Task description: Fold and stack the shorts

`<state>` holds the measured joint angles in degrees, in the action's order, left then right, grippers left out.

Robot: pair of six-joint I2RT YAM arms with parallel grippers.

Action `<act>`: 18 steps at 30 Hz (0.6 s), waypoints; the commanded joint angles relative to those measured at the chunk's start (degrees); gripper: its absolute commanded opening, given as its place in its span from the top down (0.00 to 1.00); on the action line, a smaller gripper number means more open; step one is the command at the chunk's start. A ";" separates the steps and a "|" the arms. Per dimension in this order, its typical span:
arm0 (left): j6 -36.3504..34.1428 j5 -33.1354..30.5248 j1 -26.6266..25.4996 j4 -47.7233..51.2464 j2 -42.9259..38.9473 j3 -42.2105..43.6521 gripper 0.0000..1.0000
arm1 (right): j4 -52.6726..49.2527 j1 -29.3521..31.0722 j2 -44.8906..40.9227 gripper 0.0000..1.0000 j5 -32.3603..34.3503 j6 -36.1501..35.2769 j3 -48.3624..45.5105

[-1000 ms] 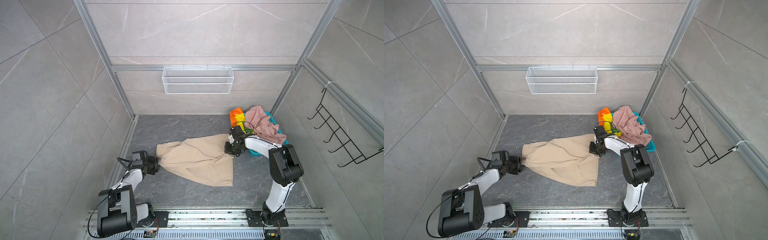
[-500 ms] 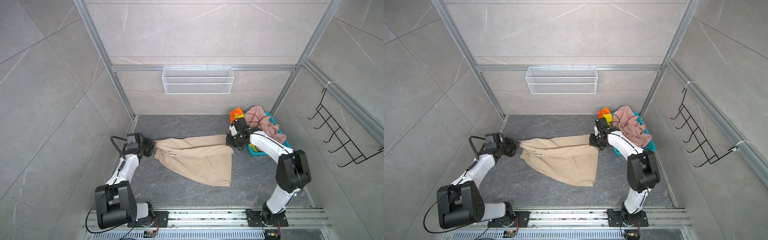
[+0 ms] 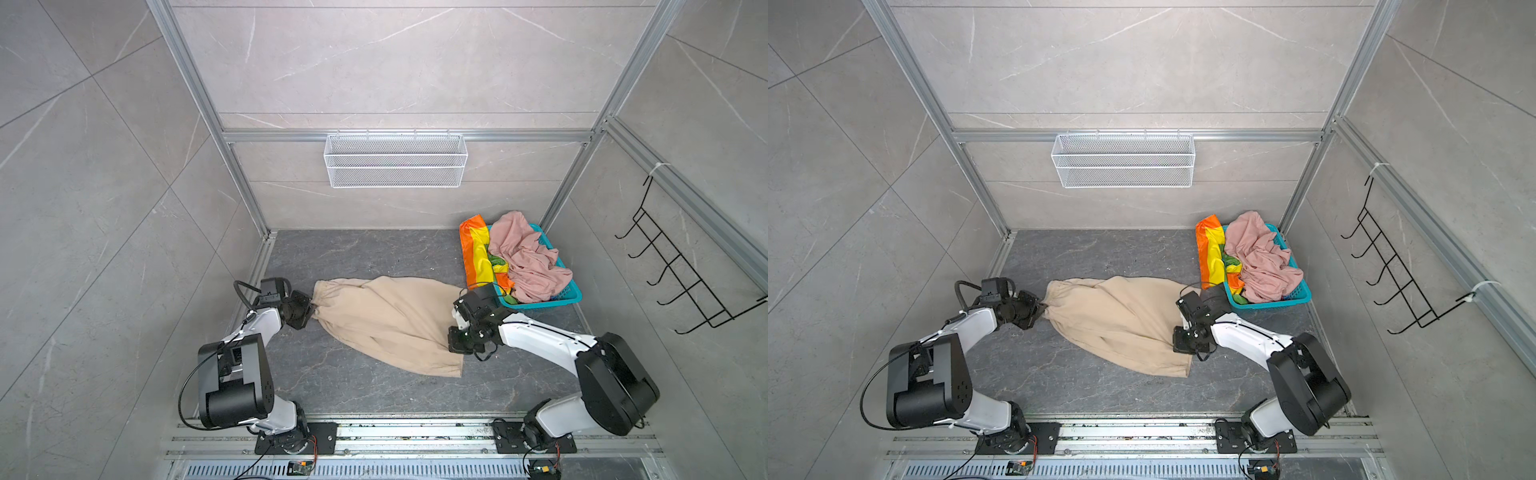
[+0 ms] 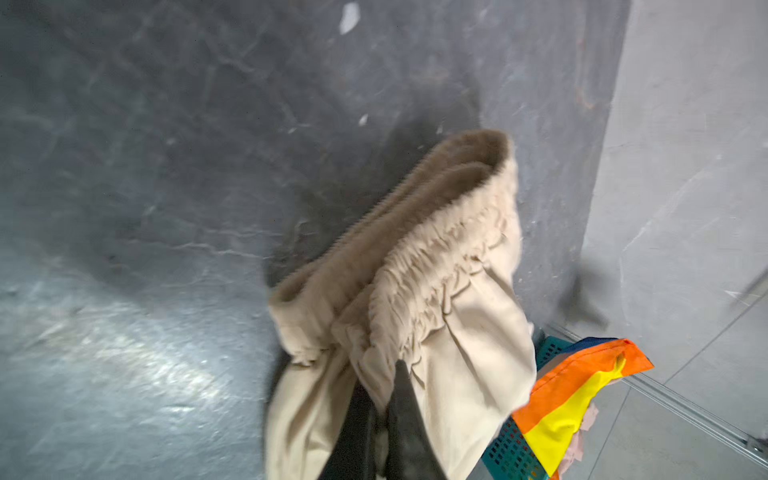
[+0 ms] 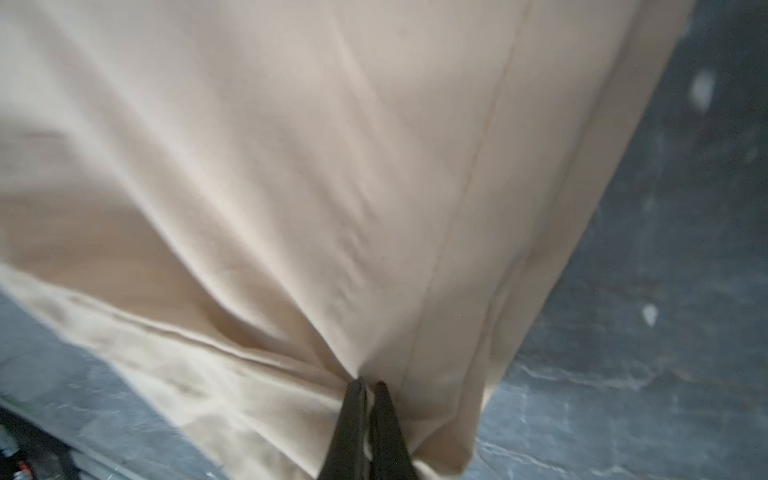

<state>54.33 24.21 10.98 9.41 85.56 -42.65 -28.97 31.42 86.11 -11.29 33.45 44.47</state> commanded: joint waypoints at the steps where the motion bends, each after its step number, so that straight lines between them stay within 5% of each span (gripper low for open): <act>1: -2.75 0.56 0.95 -1.69 0.60 1.12 1.00 | 2.71 -0.70 1.91 1.00 2.44 2.12 1.31; 12: 4.30 3.91 1.06 -10.26 2.31 7.74 1.00 | -1.74 -13.73 23.16 1.00 2.94 -8.64 21.59; 18: 6.95 7.44 0.97 -9.68 1.93 -0.18 1.00 | -12.79 -15.41 24.24 1.00 2.94 -12.63 42.01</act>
<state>59.37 29.26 11.79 1.06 88.12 -37.60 -33.78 15.94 112.66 -10.11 24.60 78.61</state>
